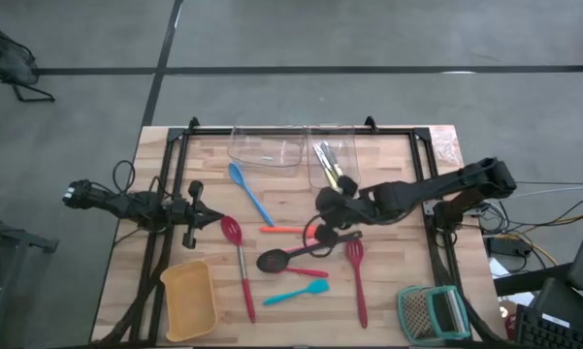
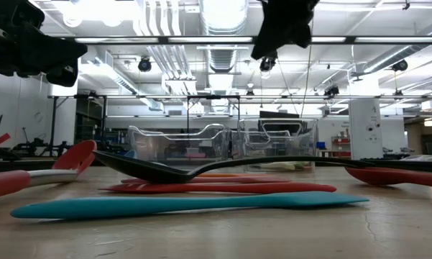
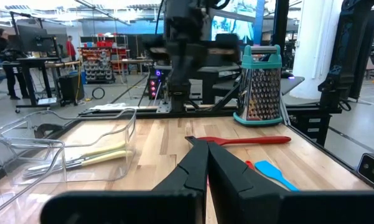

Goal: Pick & Place Kitchen Items
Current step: Put the red serving spoon into the left transparent bin

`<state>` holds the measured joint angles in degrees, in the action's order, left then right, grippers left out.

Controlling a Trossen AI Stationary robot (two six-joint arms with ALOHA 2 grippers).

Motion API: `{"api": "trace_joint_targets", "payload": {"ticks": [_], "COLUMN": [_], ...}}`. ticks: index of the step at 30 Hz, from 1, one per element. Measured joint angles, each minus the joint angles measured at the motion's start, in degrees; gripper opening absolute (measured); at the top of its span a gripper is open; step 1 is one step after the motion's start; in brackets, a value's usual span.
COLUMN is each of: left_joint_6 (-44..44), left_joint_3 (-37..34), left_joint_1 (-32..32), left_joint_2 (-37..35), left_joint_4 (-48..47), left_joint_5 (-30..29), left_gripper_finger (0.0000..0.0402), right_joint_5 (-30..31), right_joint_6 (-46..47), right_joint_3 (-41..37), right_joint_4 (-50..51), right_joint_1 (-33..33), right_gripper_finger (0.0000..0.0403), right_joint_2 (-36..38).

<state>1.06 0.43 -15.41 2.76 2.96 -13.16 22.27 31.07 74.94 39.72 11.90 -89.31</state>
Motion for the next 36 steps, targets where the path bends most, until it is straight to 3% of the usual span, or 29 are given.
{"api": "trace_joint_targets", "payload": {"ticks": [4, 11, 18, 25, 31, 36], "left_joint_6": [0.02, 0.02, 0.00, 0.01, 0.00, 0.01], "left_joint_3": [-0.02, 0.00, -0.01, -0.01, -0.01, -0.01], "left_joint_1": [-0.01, 0.01, 0.00, 0.01, 0.00, 0.00], "left_joint_2": [0.00, 0.00, 0.04, 0.04, 0.04, 0.04], "left_joint_4": [0.02, 0.02, 0.00, 0.00, 0.01, 0.01], "left_joint_5": [0.01, 0.01, -0.01, 0.00, 0.00, 0.00], "left_gripper_finger": [0.0012, 0.0012, 0.0012, 0.0012, 0.0012, 0.0012], "right_joint_5": [-11.38, -16.42, -16.49, -16.30, -16.29, -18.16], "right_joint_6": [11.10, 28.01, 37.80, 40.76, 42.68, 43.46], "right_joint_3": [-0.02, -0.22, -0.37, -0.42, -0.58, -1.08], "right_joint_4": [5.23, 16.90, 18.10, 22.26, 21.78, 21.60], "right_joint_1": [1.46, 7.44, 12.97, 14.01, 14.01, 13.97], "right_gripper_finger": [0.0011, 0.0067, 0.0162, 0.0241, 0.0270, 0.0264], "right_joint_2": [0.08, -2.13, -7.15, -12.16, -15.17, -17.16]}}
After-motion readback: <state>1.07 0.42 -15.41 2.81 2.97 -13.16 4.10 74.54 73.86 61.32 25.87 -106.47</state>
